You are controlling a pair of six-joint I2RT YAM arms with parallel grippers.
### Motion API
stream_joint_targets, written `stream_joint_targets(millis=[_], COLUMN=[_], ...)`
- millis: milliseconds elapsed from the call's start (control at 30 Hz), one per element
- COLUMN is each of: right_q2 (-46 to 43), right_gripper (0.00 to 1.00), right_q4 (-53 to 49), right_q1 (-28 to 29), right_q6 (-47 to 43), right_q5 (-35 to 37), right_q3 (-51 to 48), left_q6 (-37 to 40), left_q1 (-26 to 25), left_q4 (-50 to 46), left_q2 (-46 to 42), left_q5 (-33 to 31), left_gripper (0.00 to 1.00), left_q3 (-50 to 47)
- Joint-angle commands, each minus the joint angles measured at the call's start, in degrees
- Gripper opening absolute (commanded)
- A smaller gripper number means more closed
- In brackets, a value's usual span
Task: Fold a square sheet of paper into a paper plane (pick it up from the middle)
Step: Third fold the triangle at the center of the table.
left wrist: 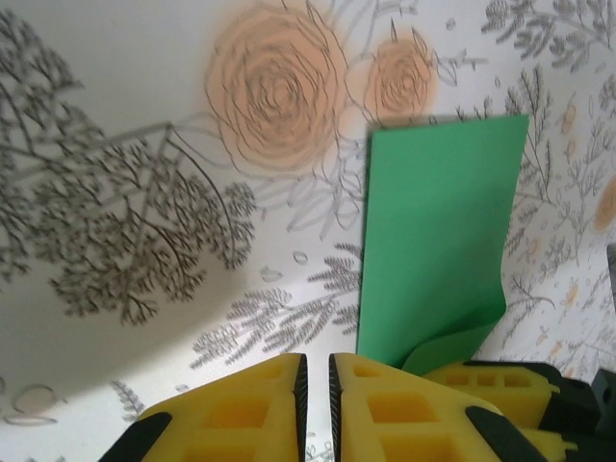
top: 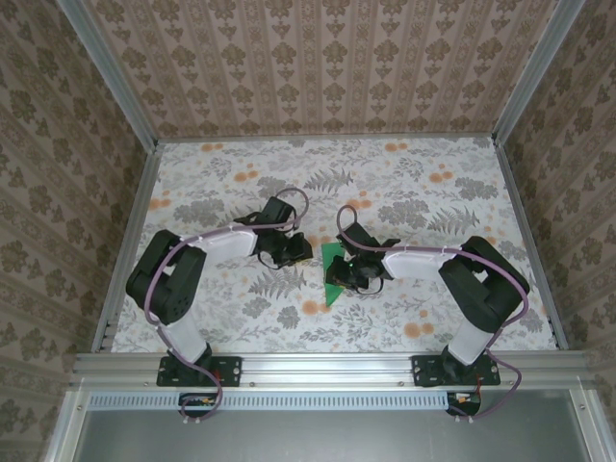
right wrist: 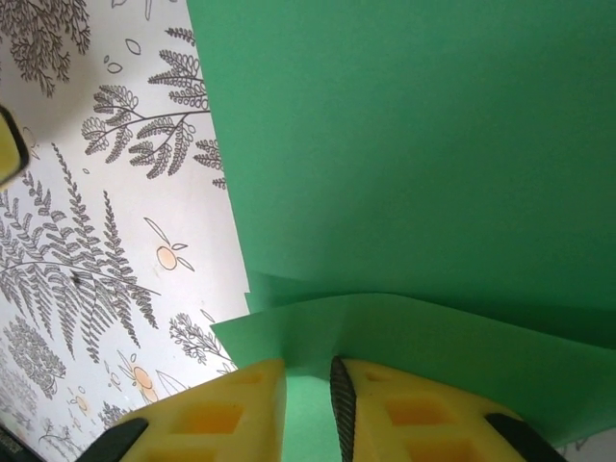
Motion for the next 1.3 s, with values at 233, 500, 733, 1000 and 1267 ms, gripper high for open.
stream_joint_targets(millis=[233, 500, 733, 1000, 1267], right_q2=[1.5, 1.2, 0.9, -2.9, -7.5], right_gripper=[0.07, 0.07, 0.07, 0.07, 0.10], right_q4=[-7.1, -6.1, -4.8, 1.0, 12.5], right_q1=[-0.2, -0.4, -0.5, -1.3, -2.5], right_q6=[-0.9, -0.5, 0.0, -0.1, -4.1], right_q5=[4.4, 4.1, 3.1, 0.1, -7.2], right_q3=[-2.8, -3.7, -4.2, -7.0, -12.5], left_q6=[-3.0, -4.9, -5.3, -4.8, -3.1], left_q1=[-6.7, -8.9, -9.1, -9.5, -11.2], left_q4=[5.0, 8.6, 8.6, 6.0, -1.7], left_q2=[-2.4, -0.4, 2.4, 4.9, 6.4], left_q5=[2.2, 4.0, 3.0, 0.7, -5.4], left_gripper=[0.12, 0.08, 0.04, 0.02, 0.00], left_q3=[-3.2, -4.8, -3.7, -2.7, -1.9])
